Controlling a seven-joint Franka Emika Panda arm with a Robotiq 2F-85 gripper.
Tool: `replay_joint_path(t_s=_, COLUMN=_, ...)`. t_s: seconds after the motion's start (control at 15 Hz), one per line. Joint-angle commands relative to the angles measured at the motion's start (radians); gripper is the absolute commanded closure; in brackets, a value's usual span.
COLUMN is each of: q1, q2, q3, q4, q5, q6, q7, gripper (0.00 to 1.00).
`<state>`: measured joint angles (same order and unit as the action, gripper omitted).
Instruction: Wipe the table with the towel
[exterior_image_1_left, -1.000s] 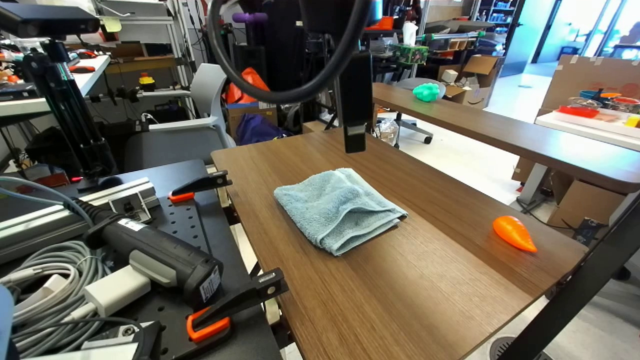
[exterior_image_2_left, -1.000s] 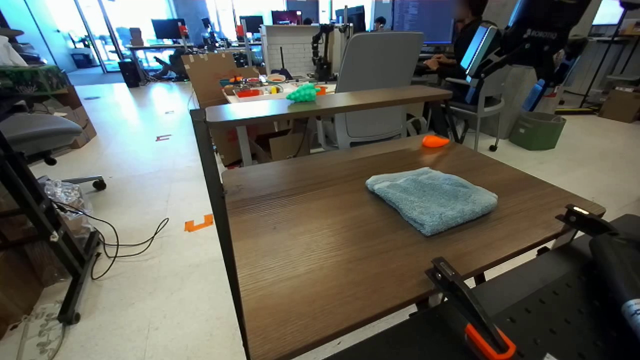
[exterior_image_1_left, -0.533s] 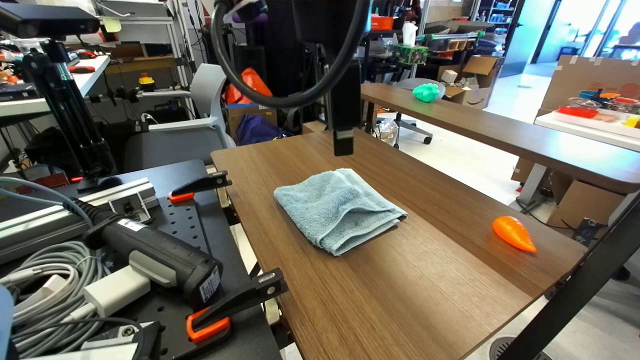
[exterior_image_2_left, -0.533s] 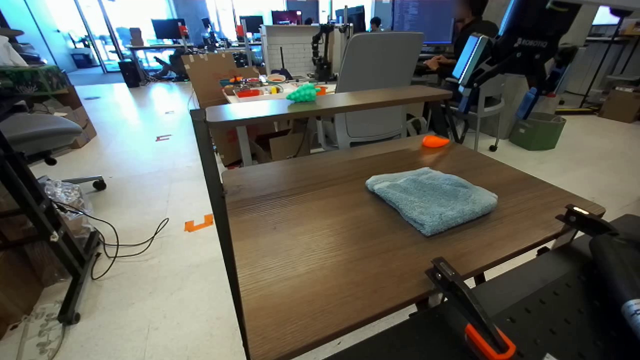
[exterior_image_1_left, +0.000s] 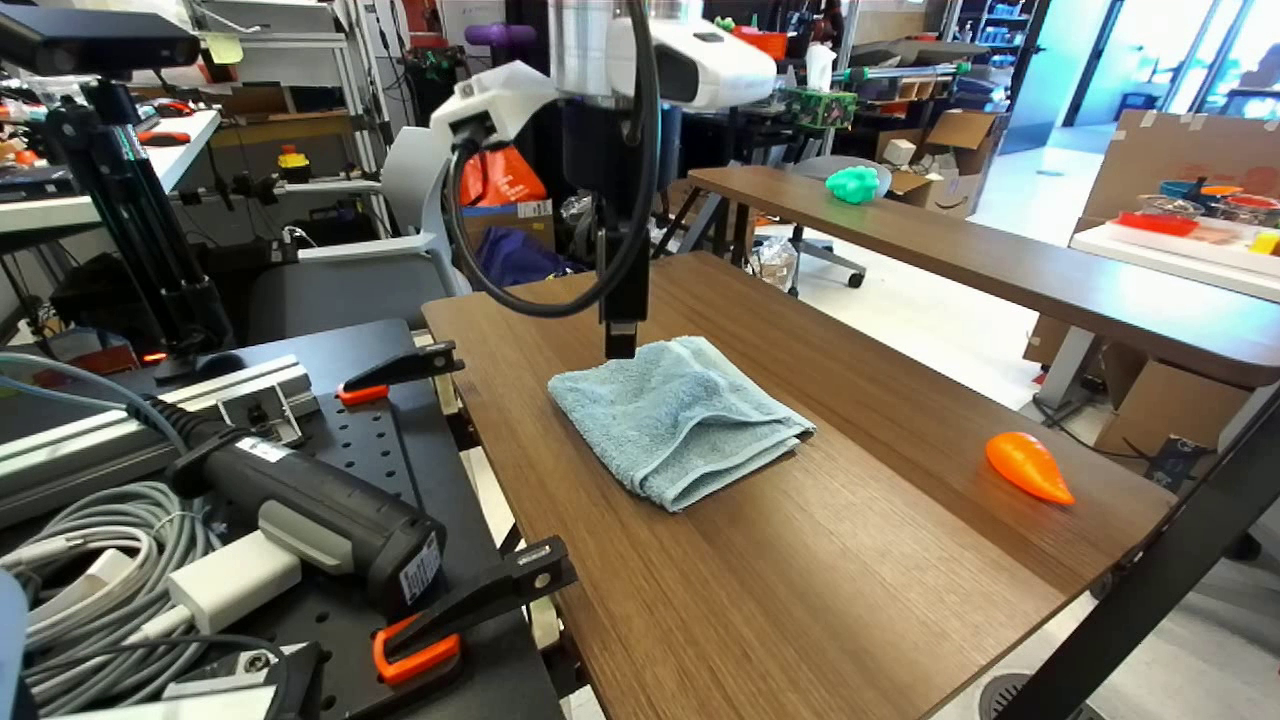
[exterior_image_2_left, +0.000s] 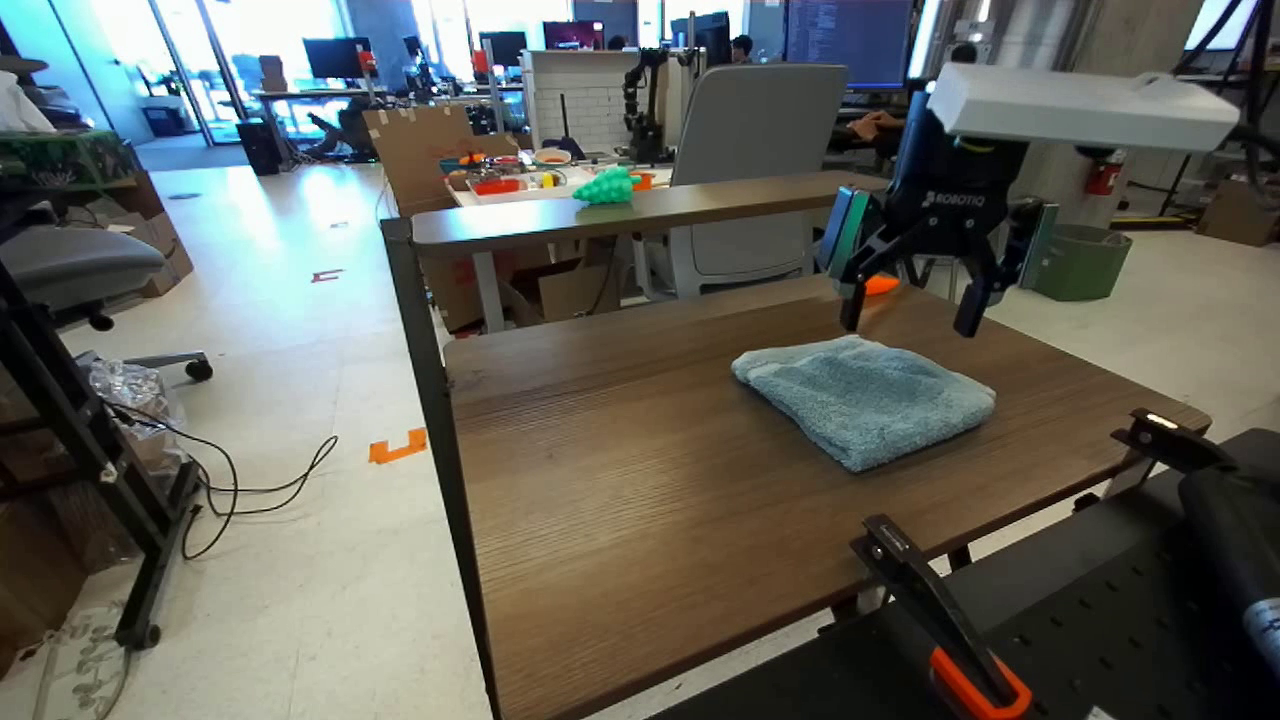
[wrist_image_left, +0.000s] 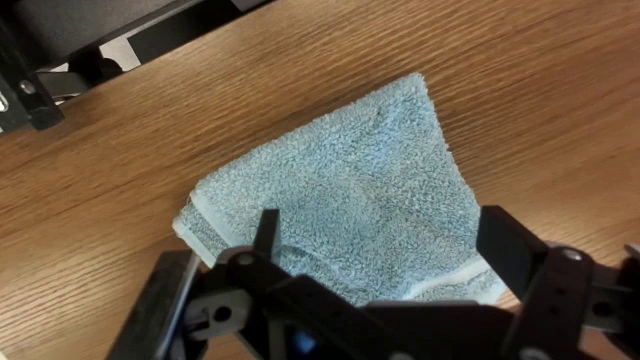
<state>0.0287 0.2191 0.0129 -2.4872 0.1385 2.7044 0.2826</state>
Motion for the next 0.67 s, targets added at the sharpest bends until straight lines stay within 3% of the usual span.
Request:
replay_joint_path(t_s=0.0, q1=0.013, q2=0.089, q3=-0.011, q4=0.076, q5=0.007, q6=-0.030, q7=0.037, gripper=0.00)
replay_joint_path(t_s=0.27, q1=0.023, q2=0.138, q3=-0.020, q4=0.056, q5=0.012, q6=0.098, q7=0.060, gripper=0.00)
replay_joint_path(t_s=0.4, q1=0.115, q2=0.157, q3=-0.129, q4=0.034, q5=-0.119, q6=0.137, q7=0.185, gripper=0.00)
replay_joint_path(t_s=0.47, q1=0.045, q2=0.139, q3=-0.054, q4=0.051, q5=-0.032, q6=0.085, q7=0.085, gripper=0.00)
replay_joint_path(t_s=0.6, q1=0.091, q2=0.158, q3=-0.107, q4=0.043, q5=-0.087, q6=0.107, q7=0.145, gripper=0.00)
